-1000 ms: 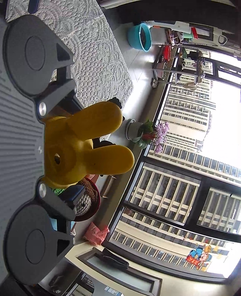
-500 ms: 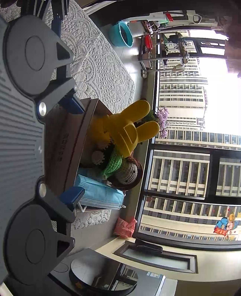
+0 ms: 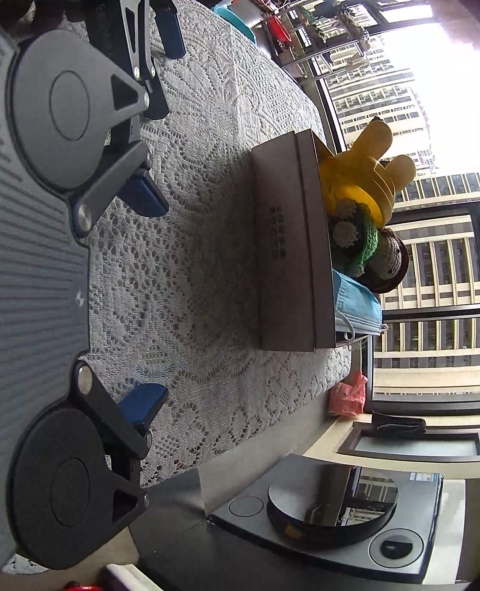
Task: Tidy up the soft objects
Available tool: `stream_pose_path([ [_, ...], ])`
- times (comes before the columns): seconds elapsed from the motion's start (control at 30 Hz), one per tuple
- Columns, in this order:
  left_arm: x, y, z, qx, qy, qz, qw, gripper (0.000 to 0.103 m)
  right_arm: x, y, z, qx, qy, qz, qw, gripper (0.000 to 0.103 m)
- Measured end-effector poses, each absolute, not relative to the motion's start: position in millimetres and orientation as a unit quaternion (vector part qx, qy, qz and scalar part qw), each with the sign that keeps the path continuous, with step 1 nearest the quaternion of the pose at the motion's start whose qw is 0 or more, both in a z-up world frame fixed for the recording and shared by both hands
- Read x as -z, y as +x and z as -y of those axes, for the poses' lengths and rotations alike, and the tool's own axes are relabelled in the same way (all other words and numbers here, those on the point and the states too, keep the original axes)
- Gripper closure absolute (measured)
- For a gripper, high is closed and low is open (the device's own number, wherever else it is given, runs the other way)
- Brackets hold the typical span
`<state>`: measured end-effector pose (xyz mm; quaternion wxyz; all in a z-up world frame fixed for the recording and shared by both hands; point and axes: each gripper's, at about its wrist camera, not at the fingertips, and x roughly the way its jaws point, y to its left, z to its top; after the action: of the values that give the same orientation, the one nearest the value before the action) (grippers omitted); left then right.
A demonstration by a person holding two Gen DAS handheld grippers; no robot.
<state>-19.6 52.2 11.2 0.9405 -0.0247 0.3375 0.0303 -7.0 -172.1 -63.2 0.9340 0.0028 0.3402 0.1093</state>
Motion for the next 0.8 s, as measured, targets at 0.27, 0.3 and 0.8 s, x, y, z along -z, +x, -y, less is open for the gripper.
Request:
stream_pose_path([
  [0.27, -9.6, -16.6, -44.0, -0.057, -0.018, -0.326, 0.944, 0.012, 66.7, -8.7, 163.3, -0.101, -0.032, -0.333, 0.937, 0.000],
  [0.3, -9.7, -16.3, -43.8, -0.057, -0.018, -0.326, 0.944, 0.012, 67.8, -9.0, 165.9, -0.106, -0.031, -0.326, 0.939, 0.000],
  [0.8, -8.4, -14.5, -45.8, -0.055, -0.020, -0.326, 0.944, 0.012, 68.4, -8.3, 161.9, -0.092, -0.023, -0.315, 0.944, 0.000],
])
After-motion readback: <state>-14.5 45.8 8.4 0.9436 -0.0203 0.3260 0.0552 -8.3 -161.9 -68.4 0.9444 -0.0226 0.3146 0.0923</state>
